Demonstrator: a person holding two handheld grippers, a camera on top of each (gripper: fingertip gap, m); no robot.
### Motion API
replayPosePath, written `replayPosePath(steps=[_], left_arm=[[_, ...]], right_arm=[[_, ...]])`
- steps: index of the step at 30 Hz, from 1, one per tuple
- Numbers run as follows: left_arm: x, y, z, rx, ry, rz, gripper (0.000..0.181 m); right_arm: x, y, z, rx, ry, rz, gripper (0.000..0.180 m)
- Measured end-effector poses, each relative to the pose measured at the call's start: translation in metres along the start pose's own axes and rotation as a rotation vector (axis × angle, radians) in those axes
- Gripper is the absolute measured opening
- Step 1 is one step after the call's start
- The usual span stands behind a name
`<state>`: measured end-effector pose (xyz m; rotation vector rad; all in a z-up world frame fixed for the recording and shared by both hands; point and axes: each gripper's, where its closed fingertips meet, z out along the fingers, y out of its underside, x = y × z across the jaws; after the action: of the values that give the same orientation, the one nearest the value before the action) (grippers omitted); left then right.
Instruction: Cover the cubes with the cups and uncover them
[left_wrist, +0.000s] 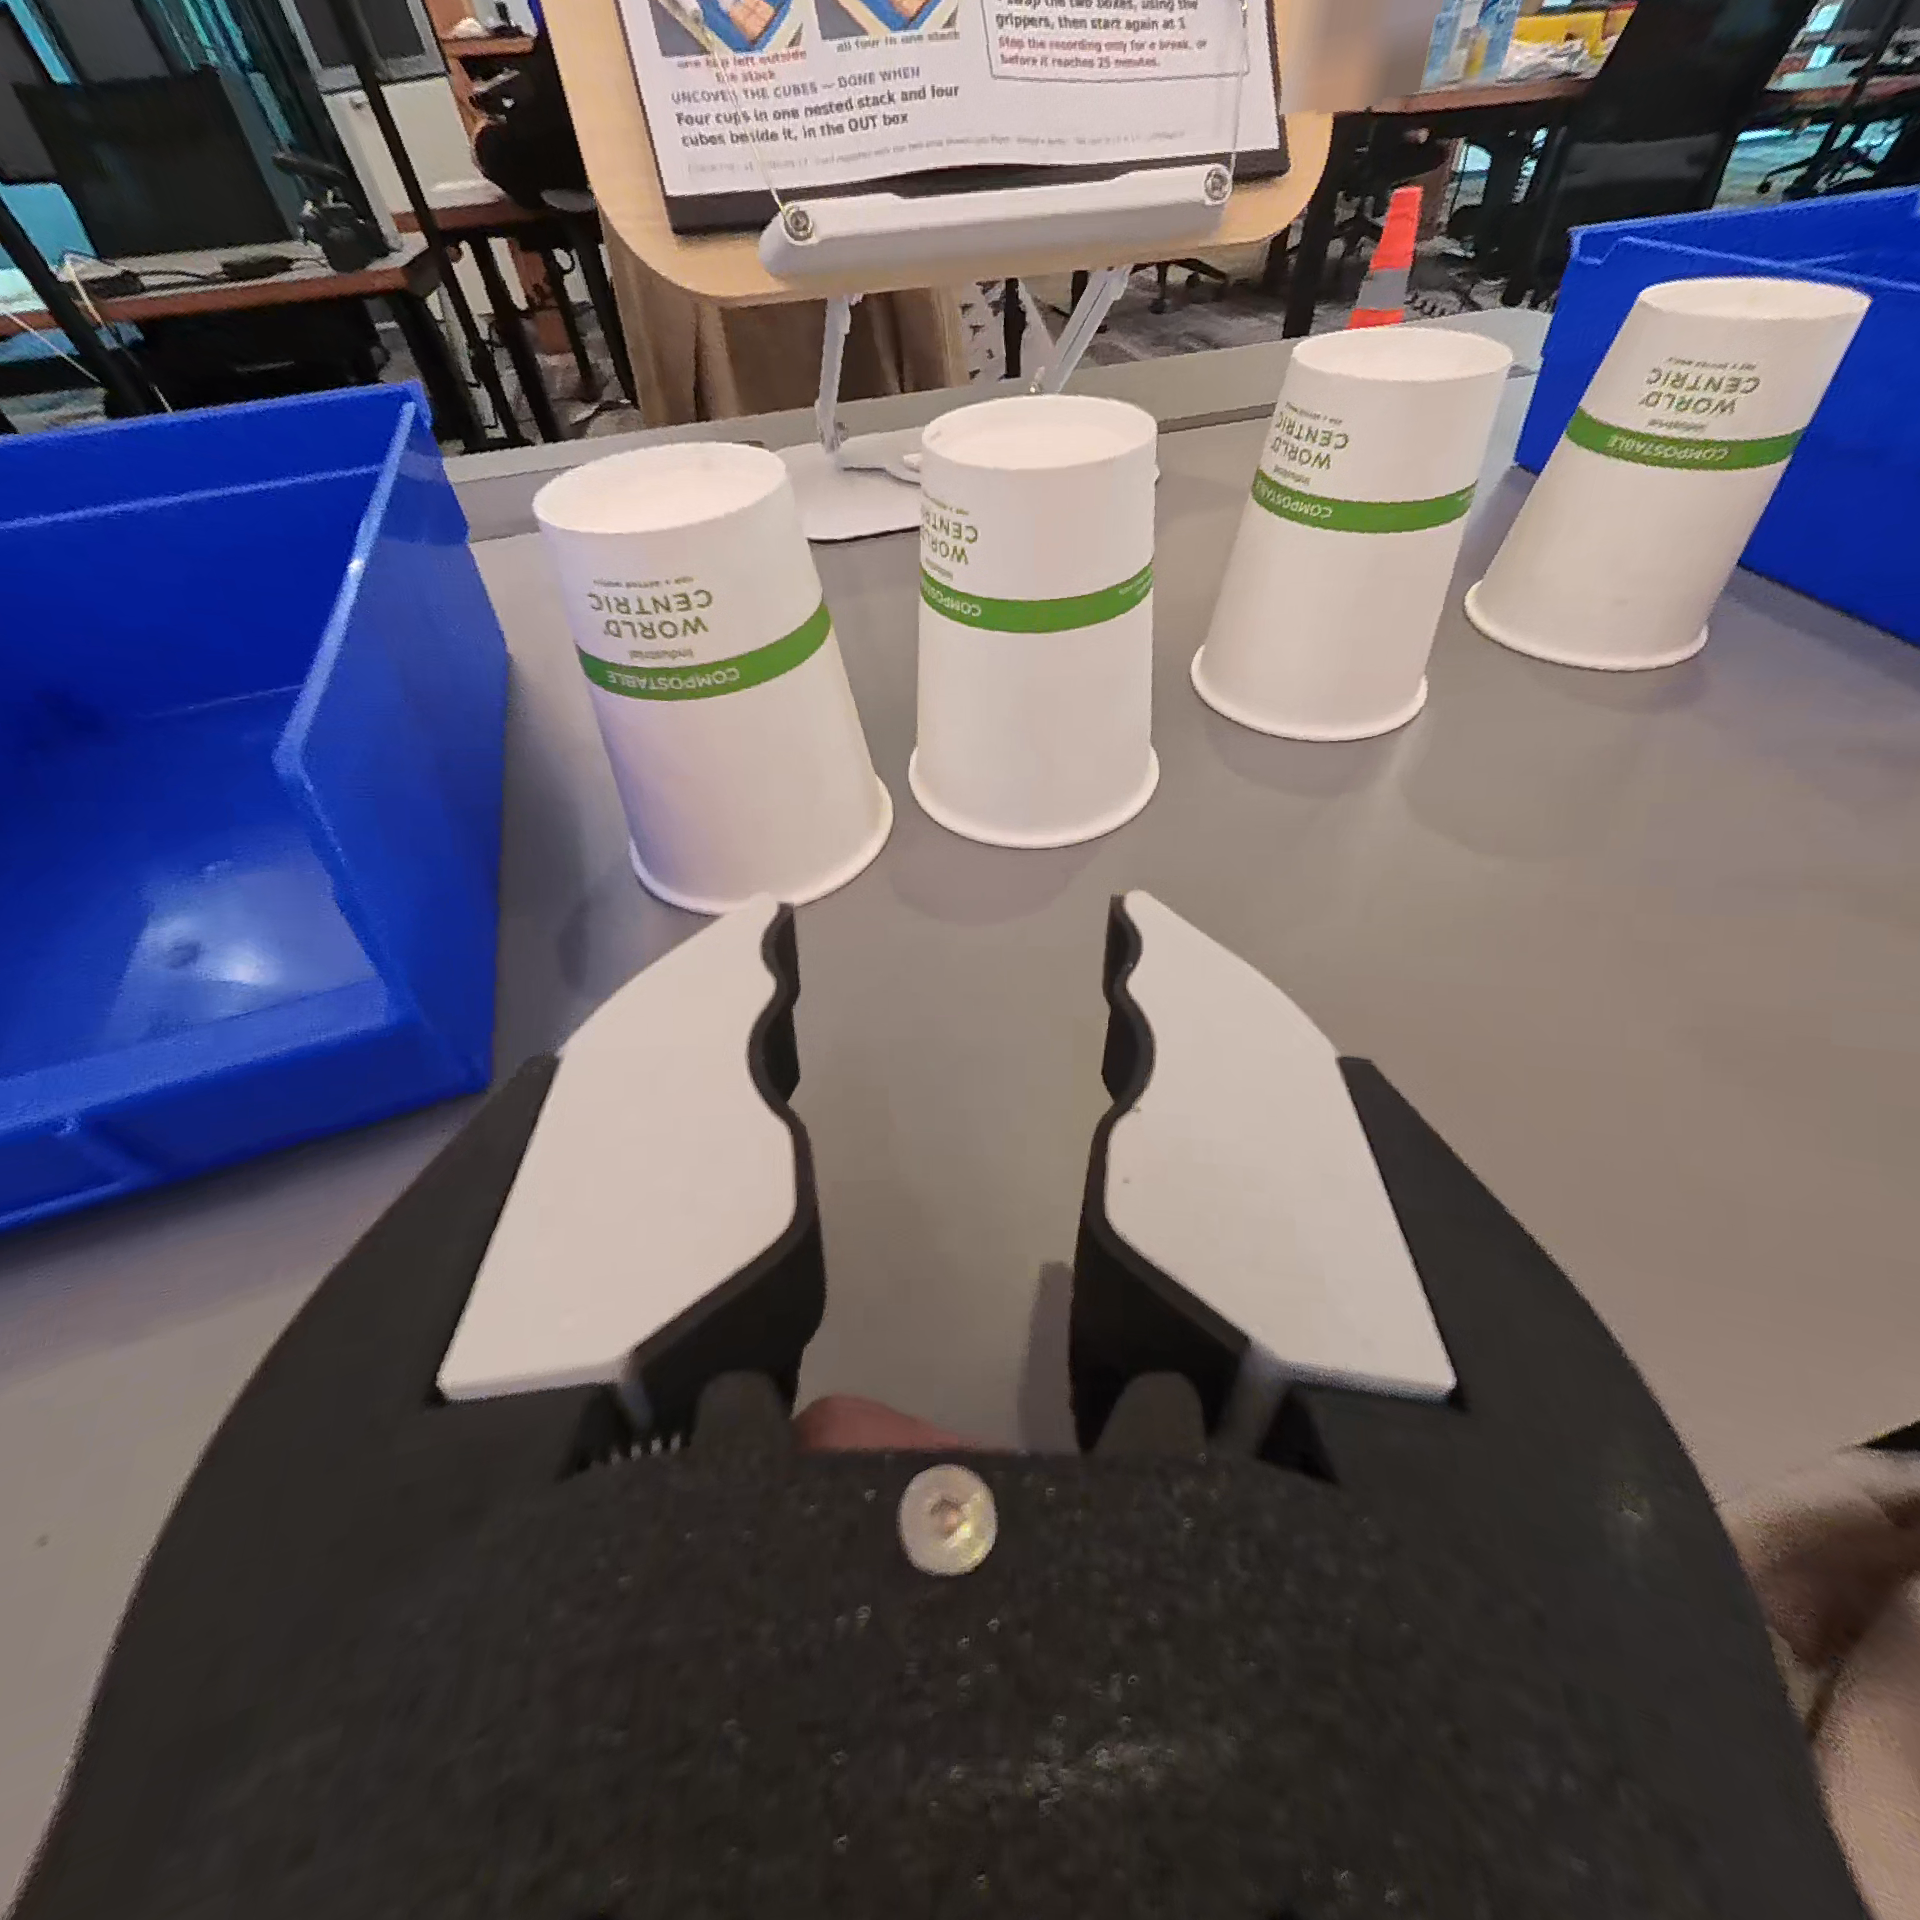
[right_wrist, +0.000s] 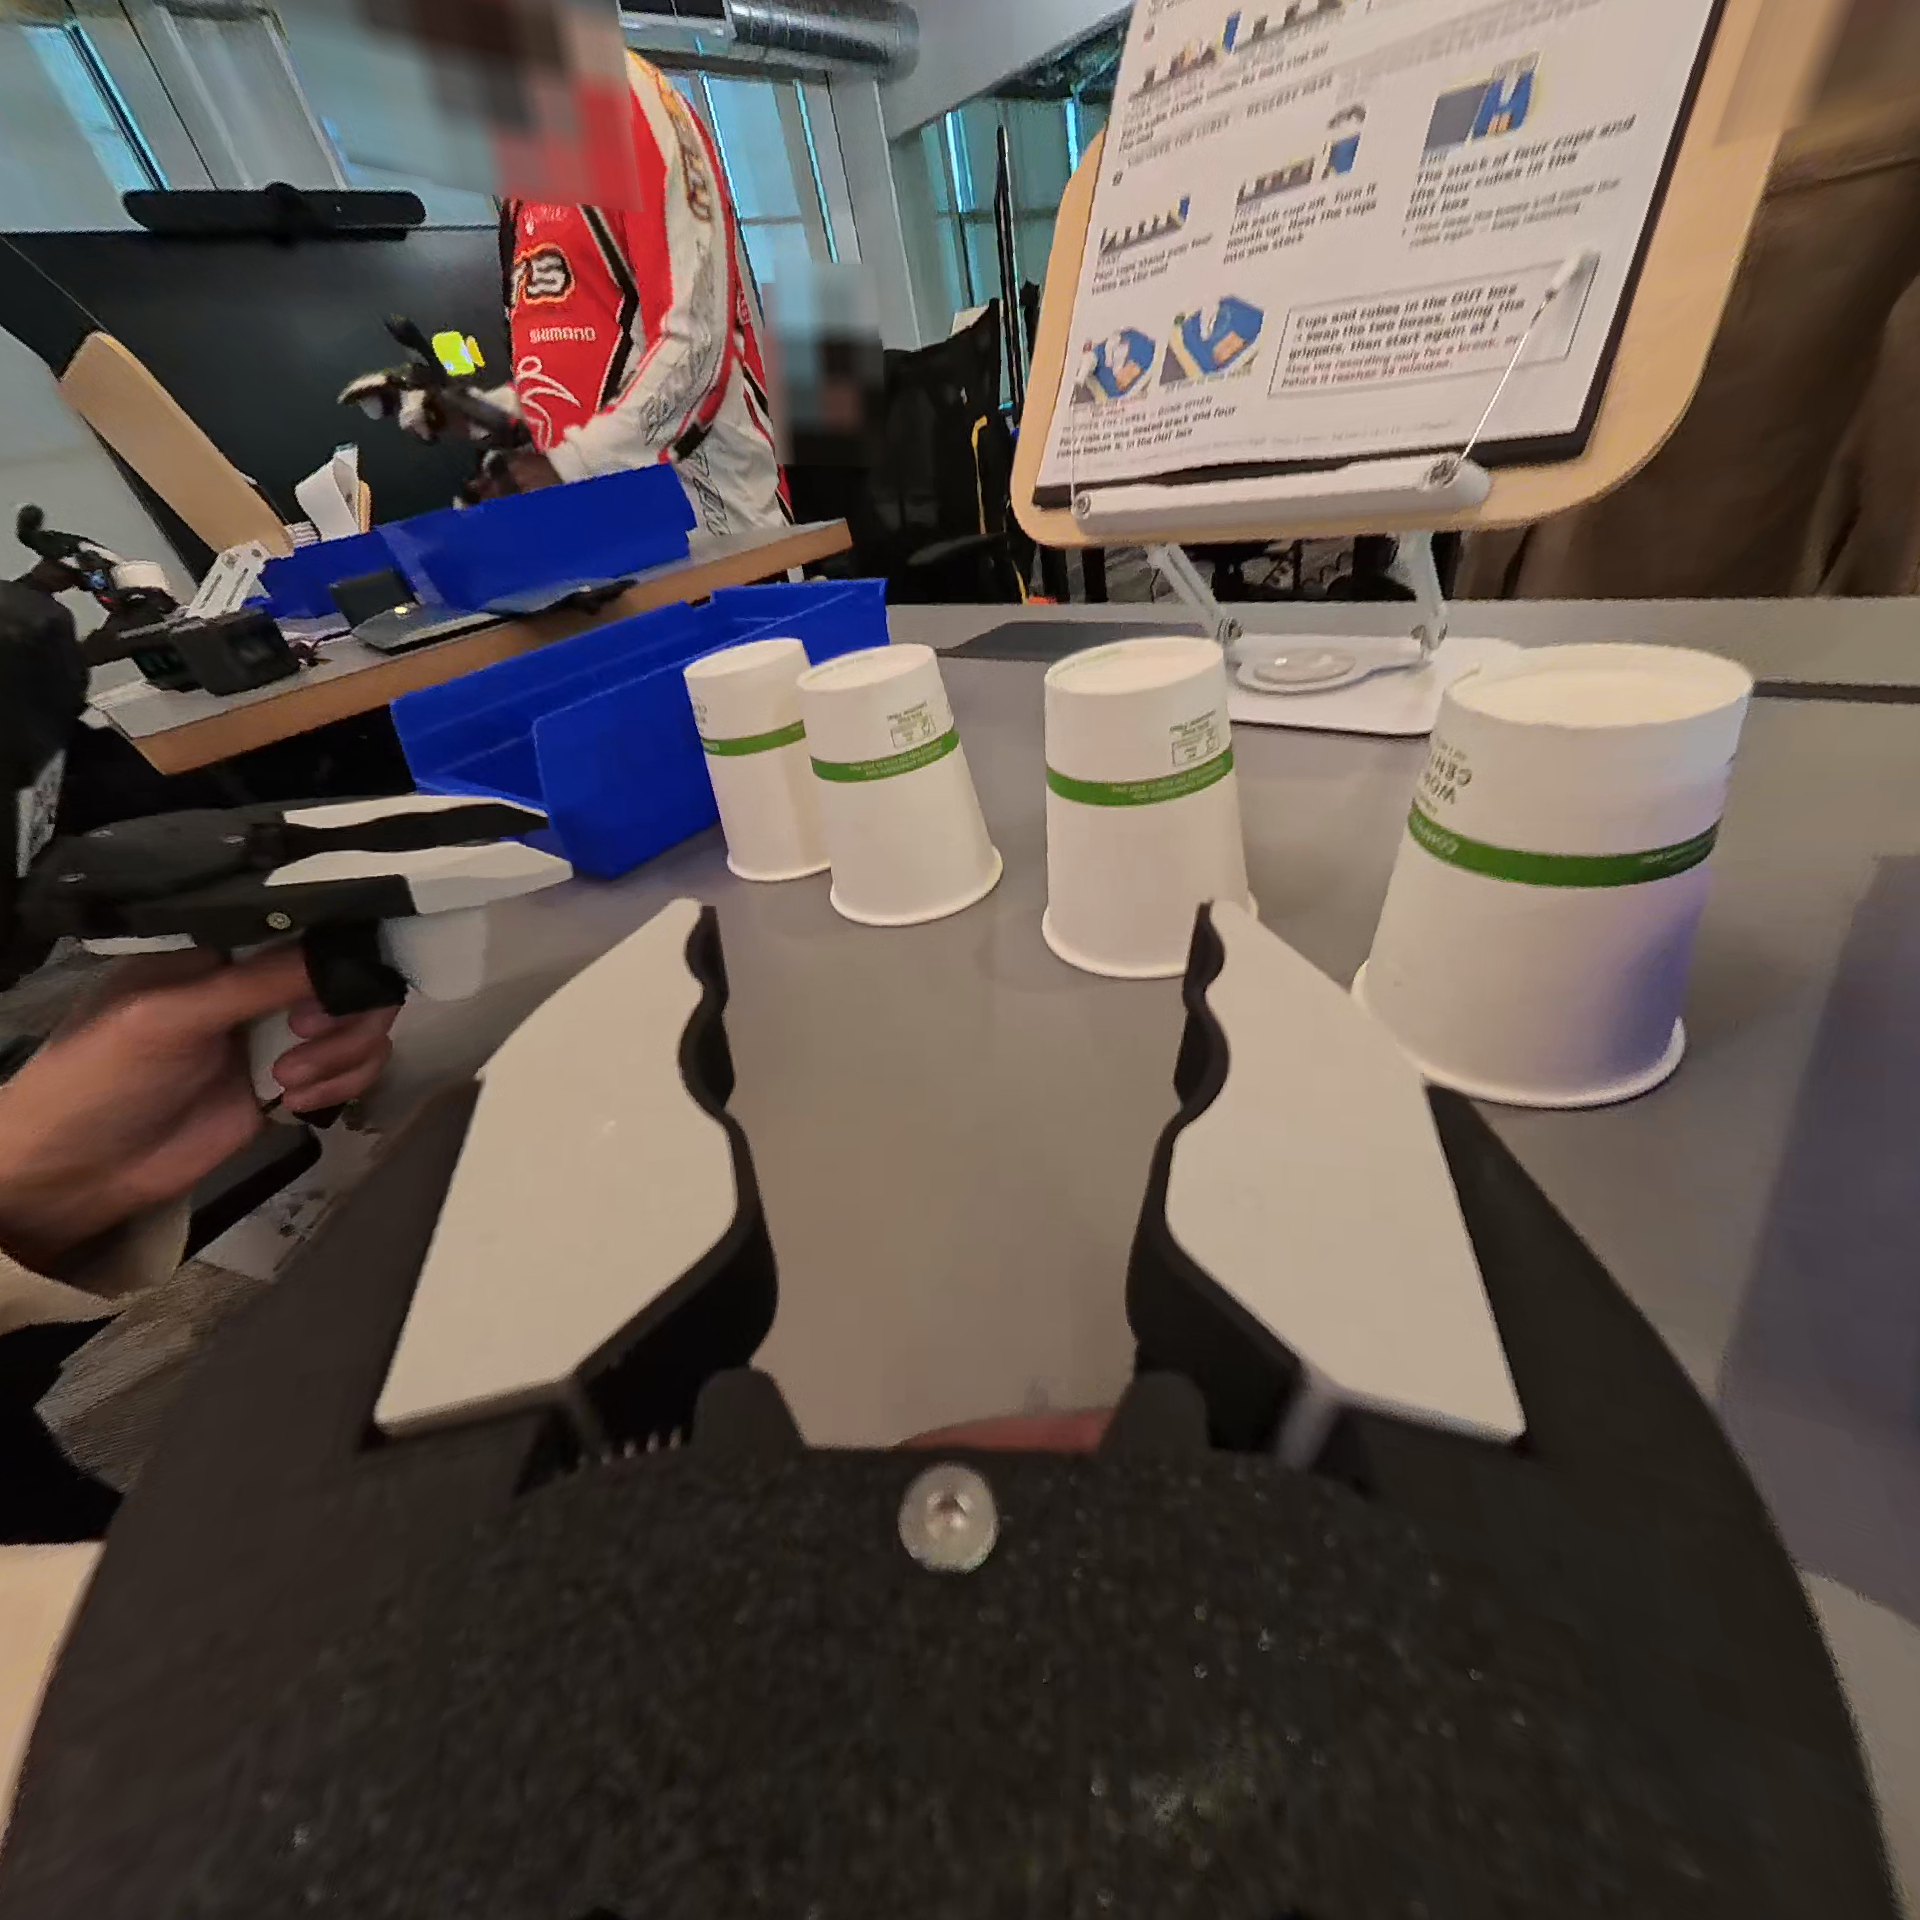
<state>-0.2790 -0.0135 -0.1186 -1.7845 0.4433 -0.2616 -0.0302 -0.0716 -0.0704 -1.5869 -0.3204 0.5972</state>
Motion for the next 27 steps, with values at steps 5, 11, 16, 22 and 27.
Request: replayPosePath(steps=[5,11,16,22,27], left_arm=[[0.003,0.003,-0.003,-0.017,0.022,-0.04,0.055],[0.009,0.0,-0.006,-0.007,0.036,-0.015,0.054],[0.004,-0.007,-0.009,0.021,-0.003,0.046,0.054],[0.003,-0.004,-0.008,0.002,0.01,0.021,0.054],[0.006,0.003,-0.004,-0.028,0.023,0.024,0.054]], right_arm=[[0.001,0.005,0.002,-0.015,0.009,-0.006,0.082],[0.004,0.013,0.006,-0.035,0.015,0.001,0.081],[0.006,0.016,0.007,-0.042,0.002,0.029,0.078],[0.005,0.016,0.007,-0.048,-0.006,0.038,0.078],[0.002,0.02,0.009,-0.066,-0.01,0.019,0.078]])
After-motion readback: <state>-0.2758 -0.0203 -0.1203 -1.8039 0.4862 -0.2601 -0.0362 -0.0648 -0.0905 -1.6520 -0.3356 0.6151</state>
